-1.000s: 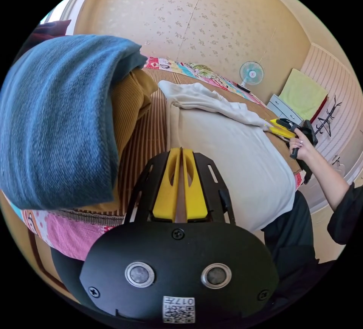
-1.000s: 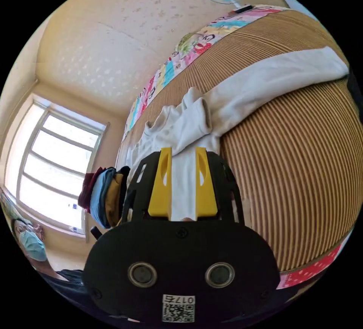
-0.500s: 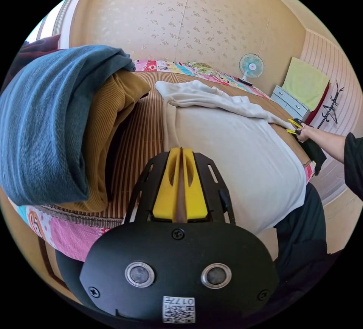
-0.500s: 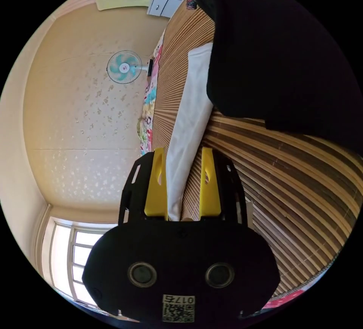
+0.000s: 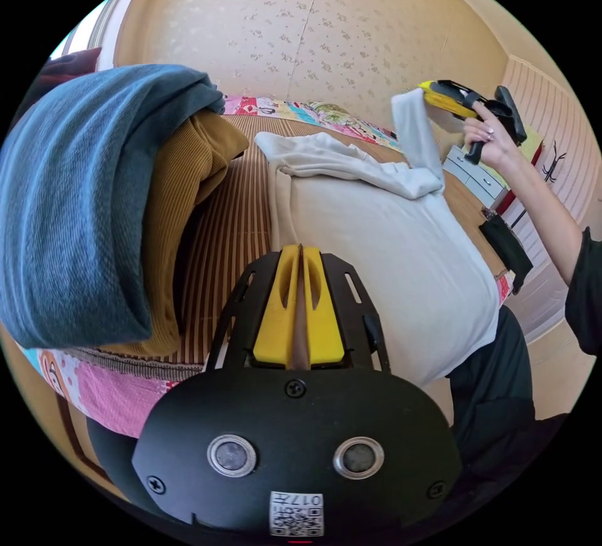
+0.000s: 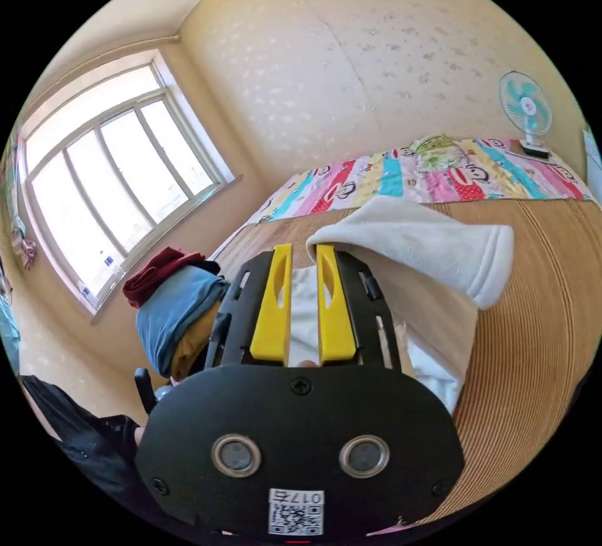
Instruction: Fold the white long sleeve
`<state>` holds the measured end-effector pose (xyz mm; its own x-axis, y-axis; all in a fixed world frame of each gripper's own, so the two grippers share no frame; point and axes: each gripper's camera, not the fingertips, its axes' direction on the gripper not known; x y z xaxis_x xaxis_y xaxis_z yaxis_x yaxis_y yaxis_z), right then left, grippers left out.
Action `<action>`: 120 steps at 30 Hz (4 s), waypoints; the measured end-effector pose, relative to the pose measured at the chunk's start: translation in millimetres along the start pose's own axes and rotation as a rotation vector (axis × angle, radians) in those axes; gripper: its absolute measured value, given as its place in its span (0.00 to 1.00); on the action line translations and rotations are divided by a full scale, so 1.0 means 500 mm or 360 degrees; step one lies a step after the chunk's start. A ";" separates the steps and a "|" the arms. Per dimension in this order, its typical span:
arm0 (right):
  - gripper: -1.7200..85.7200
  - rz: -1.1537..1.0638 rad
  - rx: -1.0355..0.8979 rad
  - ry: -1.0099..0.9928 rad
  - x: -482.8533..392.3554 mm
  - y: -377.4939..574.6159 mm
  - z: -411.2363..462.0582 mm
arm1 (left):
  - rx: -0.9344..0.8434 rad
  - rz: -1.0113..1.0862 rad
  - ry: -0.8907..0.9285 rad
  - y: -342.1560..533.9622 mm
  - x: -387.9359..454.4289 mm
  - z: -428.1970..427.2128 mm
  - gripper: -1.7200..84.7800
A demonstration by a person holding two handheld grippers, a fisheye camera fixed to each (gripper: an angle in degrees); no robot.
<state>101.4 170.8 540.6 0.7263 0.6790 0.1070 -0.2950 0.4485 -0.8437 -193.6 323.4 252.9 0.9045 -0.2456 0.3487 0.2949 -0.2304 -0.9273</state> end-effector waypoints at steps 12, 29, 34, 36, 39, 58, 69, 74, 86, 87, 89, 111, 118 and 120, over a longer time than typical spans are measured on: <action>0.10 -0.0142 -0.0316 0.0357 -0.043 0.231 0.203 | -0.0017 -0.0136 0.0204 -0.038 -0.062 -0.047 0.01; 0.10 -0.0073 -0.0557 0.0479 -0.033 0.166 0.560 | -0.0035 -0.0235 0.0342 -0.095 -0.104 -0.099 0.01; 0.09 0.0037 -0.0340 0.0087 -0.018 0.191 0.475 | -0.0047 -0.0262 0.0400 -0.110 -0.116 -0.107 0.03; 0.10 0.0087 -0.0398 -0.0025 0.012 0.197 0.450 | -0.0044 -0.0270 0.0414 -0.112 -0.119 -0.112 0.04; 0.11 -0.0060 -0.0102 0.0202 0.031 0.213 0.323 | -0.0041 -0.0287 0.0432 -0.117 -0.122 -0.119 0.05; 0.03 0.0311 -0.0524 0.1484 0.615 0.186 0.262 | -0.0024 -0.0246 0.0380 -0.142 -0.083 -0.148 0.01; 0.08 0.0022 -0.0149 0.0478 0.389 0.185 0.182 | -0.0027 -0.0271 0.0421 -0.154 -0.085 -0.157 0.02; 0.12 -0.0211 -0.0315 0.0165 0.280 0.127 0.290 | -0.0023 -0.0284 0.0437 -0.159 -0.088 -0.163 0.06; 0.07 0.0115 0.0110 0.0391 0.260 0.131 0.301 | -0.0034 -0.0338 0.0517 -0.173 -0.113 -0.174 0.12; 0.06 0.0149 0.0349 0.0436 0.251 0.124 0.245 | -0.0035 -0.0341 0.0520 -0.174 -0.114 -0.174 0.13; 0.06 0.0153 0.0562 0.0438 0.237 0.108 0.196 | -0.0038 -0.0351 0.0534 -0.176 -0.120 -0.177 0.13; 0.08 -0.0231 -0.1063 0.0866 0.293 0.262 0.246 | -0.0039 -0.0325 0.0543 -0.178 -0.149 -0.202 0.11; 0.14 -0.0084 -0.0897 0.0858 0.343 0.270 0.213 | -0.0034 -0.0293 0.0538 -0.168 -0.161 -0.213 0.08; 0.14 0.0005 -0.0853 0.0737 0.372 0.259 0.205 | -0.0019 -0.0286 0.0538 -0.162 -0.164 -0.217 0.07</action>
<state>134.5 414.6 505.2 0.9505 0.3092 -0.0303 -0.0379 0.0185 -0.9991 -325.3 260.3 313.9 0.6856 -0.4964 0.5326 0.4343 -0.3083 -0.8464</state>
